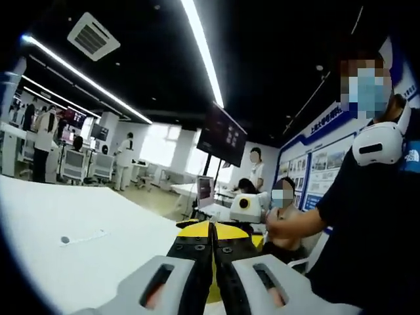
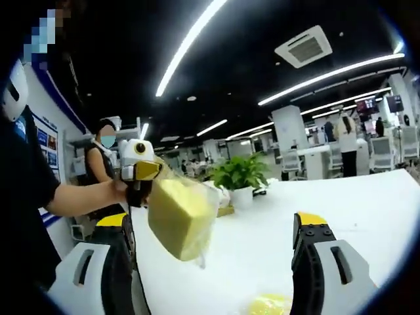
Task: Compare the silicone blocks by pressing each to a similar depth, holding the contact briefly, and releasing to observe deformation and rebound differences across the visible hardness samples.
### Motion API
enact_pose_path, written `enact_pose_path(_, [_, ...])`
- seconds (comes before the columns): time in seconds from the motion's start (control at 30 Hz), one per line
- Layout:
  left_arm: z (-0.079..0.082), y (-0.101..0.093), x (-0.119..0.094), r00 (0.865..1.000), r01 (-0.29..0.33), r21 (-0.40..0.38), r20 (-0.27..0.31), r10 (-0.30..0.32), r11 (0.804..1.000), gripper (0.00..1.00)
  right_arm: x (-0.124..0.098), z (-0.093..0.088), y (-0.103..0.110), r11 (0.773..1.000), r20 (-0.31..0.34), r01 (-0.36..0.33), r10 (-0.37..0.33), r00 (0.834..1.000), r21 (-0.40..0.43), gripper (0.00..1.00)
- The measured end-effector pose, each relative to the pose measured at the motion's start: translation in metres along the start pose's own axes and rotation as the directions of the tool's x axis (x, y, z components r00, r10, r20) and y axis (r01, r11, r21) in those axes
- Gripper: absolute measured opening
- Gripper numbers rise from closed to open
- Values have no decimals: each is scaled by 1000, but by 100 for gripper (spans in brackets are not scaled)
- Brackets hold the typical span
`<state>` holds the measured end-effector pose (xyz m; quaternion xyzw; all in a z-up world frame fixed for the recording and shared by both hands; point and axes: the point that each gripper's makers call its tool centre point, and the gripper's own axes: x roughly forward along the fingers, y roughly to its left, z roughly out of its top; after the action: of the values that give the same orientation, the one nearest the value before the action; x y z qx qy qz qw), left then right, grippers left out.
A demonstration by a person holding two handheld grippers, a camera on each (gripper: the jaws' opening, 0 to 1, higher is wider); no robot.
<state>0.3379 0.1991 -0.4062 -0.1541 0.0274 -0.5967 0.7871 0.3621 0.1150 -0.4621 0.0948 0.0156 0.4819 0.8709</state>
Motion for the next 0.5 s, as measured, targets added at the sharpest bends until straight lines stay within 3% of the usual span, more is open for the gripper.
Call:
enact_pose_path(0.1, [-2, 1, -3, 1000, -11, -7, 3, 11, 1000, 0, -18, -5, -16, 995, -38, 74, -77, 996, -61, 96])
enact_pose_path(0.2, [-5, 2, -6, 1000, -22, -23, 5, 22, 1000, 0, -35, -6, -22, 990, -34, 117, -120, 992, -78, 96])
enact_pose_path(0.27, [-7, 3, -8, 1000, -28, -34, 10, 28, 999, 0, -51, -15, -26, 985, -77, 149, -155, 985, -82, 89])
enact_pose_path(0.33, [-11, 5, -11, 999, -34, -43, 12, 34, 999, 0, -66, -20, -23, 986, -75, 144, -150, 986, -80, 84])
enact_pose_path(0.5, [-21, 9, -18, 998, -63, -73, 9, 64, 995, 0, -103, -23, -24, 973, -5, 221, -222, 975, -65, 91])
